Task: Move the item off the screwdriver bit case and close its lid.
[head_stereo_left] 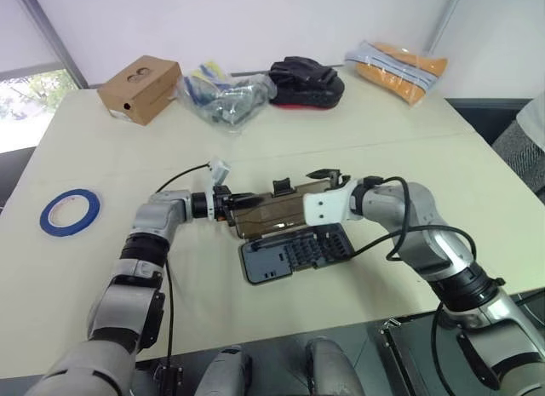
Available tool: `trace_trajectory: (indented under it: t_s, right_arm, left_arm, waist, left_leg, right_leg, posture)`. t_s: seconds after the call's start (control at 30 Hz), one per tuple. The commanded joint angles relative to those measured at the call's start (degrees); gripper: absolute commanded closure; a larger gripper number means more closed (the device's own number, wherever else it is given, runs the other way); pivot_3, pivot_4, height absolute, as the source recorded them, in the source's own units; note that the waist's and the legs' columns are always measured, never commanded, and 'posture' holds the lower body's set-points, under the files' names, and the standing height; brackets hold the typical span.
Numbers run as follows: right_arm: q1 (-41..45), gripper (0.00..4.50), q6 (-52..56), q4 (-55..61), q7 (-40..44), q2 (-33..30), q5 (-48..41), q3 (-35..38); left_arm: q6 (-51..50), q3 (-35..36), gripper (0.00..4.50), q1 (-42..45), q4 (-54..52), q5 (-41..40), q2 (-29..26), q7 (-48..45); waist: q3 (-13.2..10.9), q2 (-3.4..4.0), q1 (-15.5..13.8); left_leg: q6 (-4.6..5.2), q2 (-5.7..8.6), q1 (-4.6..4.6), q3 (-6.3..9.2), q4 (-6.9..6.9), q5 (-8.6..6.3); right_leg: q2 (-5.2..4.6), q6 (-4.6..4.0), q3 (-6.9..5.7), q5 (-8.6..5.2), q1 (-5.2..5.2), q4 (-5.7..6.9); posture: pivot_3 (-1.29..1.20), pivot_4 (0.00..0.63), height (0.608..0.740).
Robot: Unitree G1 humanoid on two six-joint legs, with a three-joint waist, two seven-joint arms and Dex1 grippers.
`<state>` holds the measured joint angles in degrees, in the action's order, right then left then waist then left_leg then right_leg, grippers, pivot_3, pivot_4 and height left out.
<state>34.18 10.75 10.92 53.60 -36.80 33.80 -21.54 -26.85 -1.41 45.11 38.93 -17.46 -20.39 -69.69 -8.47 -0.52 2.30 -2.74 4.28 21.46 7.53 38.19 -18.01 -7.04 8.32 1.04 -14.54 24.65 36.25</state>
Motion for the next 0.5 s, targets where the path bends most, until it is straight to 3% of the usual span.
trace_trajectory:
  t_s: [0.03, 0.27, 0.5]
  right_arm:
    - [0.8, 1.09, 6.2, 7.0, 5.8, -2.0, -3.3, 4.5]
    - [3.0, 1.09, 27.1, 18.4, 16.8, -8.0, -14.3, 16.1]
    - [-0.2, 1.09, 34.3, 20.4, 15.1, -14.4, -19.3, 22.6]
  left_arm:
    - [-0.1, 0.2, 4.5, 0.3, -2.6, -0.6, -0.7, -0.6]
    - [-0.7, -0.4, 4.5, 0.9, -3.9, -0.9, -0.5, -2.4]
    - [-4.6, -2.5, 4.5, 1.1, -9.4, -2.0, -2.0, -8.3]
  waist:
    - [0.0, 0.0, -0.1]
    - [0.0, 0.0, -0.5]
    - [0.0, -0.01, -1.5]
  left_leg:
    - [0.0, 0.0, 0.0, 0.01, 0.0, 0.0]
    - [0.02, -0.01, 0.02, 0.15, 0.01, -0.01]
    - [0.05, -0.02, 0.02, 0.05, 0.01, -0.03]
  right_leg:
    - [0.0, 0.0, 0.01, 0.0, 0.0, 0.0]
    - [0.0, 0.0, 0.01, 0.0, -0.01, -0.02]
    - [0.0, 0.0, 0.03, 0.0, 0.0, -0.02]
  posture:
    - [0.0, 0.15, 0.74]
    - [0.0, 0.15, 0.74]
    - [0.0, 0.15, 0.74]
